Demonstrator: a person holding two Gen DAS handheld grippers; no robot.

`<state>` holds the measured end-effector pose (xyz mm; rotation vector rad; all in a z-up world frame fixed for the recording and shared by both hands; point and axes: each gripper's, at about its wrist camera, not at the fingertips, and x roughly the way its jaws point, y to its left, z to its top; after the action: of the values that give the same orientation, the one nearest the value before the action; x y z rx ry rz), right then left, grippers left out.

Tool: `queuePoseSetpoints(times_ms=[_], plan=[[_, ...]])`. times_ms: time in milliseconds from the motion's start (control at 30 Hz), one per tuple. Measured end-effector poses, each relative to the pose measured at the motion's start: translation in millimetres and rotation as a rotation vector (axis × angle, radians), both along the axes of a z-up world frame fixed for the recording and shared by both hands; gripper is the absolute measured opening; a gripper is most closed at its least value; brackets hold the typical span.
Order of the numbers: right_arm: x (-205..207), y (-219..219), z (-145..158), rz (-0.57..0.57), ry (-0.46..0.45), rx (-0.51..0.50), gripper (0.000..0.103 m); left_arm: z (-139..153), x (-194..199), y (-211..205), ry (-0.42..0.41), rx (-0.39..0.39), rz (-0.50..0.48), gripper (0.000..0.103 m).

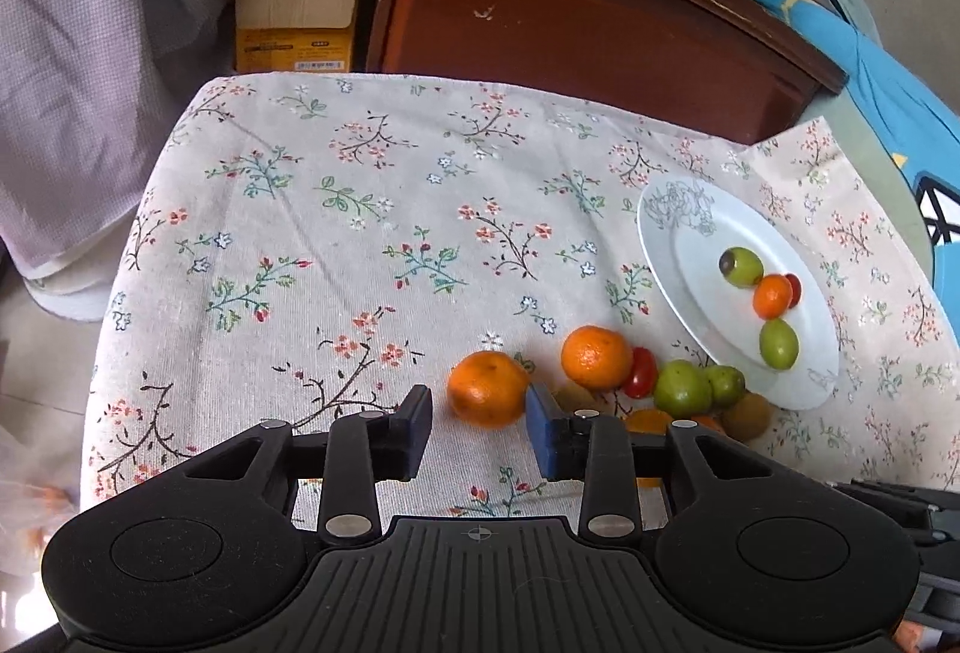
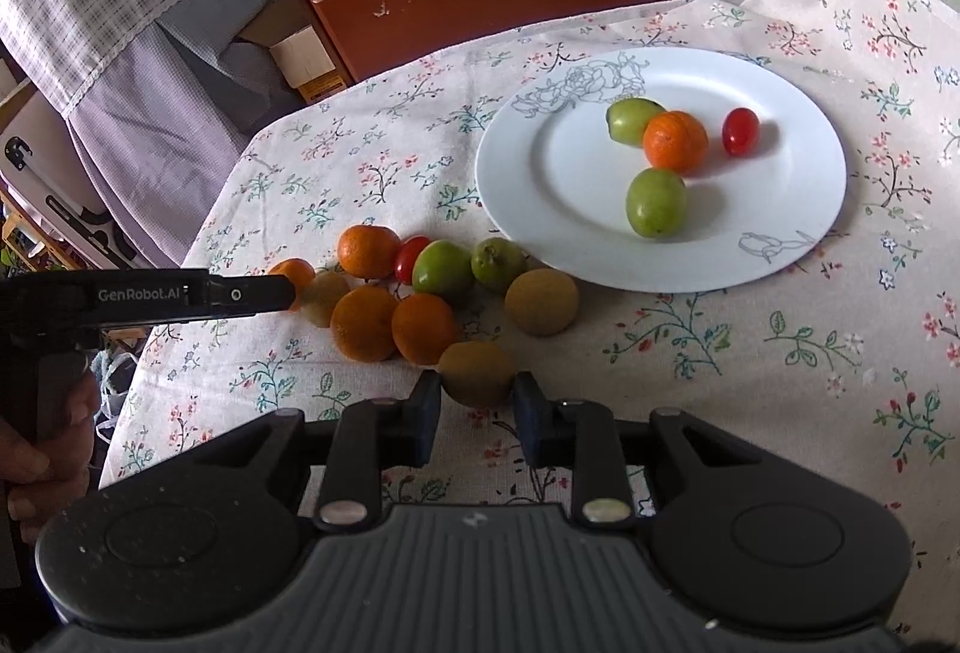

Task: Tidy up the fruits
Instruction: 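Close left gripper on a mandarin orange while right gripper closes on a brown kiwi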

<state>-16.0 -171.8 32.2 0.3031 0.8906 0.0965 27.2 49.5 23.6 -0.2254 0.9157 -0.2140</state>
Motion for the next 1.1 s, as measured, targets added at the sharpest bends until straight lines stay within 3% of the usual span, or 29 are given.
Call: queuePoseSetpoints(times_ms=[67,133,333,400,467,500,533,1100], plan=[[0.0,0.6,-0.5,0.003,0.000,-0.001,0.027,-0.1,1.3,-0.8,-0.003,-0.006,0.006,0.038],[-0.4,0.5,-1.0,0.001,0.000,0.003,0.027,-0.3,2.5,-3.1,-0.007,-0.011,0.013,0.051],[-0.2,1.3,-1.3,0.004,-0.003,-0.004,0.027,-5.2,8.6,-8.1,0.002,-0.038,0.037,0.052],[0.1,1.4,-1.3,0.004,-0.003,-0.004,0.027,-5.7,9.1,-9.3,0.005,-0.051,0.035,0.049],[0.3,1.9,-1.3,0.005,-0.004,-0.006,0.027,-5.5,8.6,-8.9,0.004,-0.067,0.032,0.041],[0.4,1.9,-1.1,0.005,-0.004,-0.006,0.027,-5.2,8.6,-9.2,0.009,-0.062,0.032,0.031],[0.5,1.9,-1.2,0.006,-0.004,-0.008,0.027,-5.7,8.5,-9.5,0.015,-0.056,0.033,0.029],[1.6,1.6,-0.7,0.004,-0.005,-0.004,0.027,-7.8,3.8,-6.5,0.020,0.016,0.059,0.031]])
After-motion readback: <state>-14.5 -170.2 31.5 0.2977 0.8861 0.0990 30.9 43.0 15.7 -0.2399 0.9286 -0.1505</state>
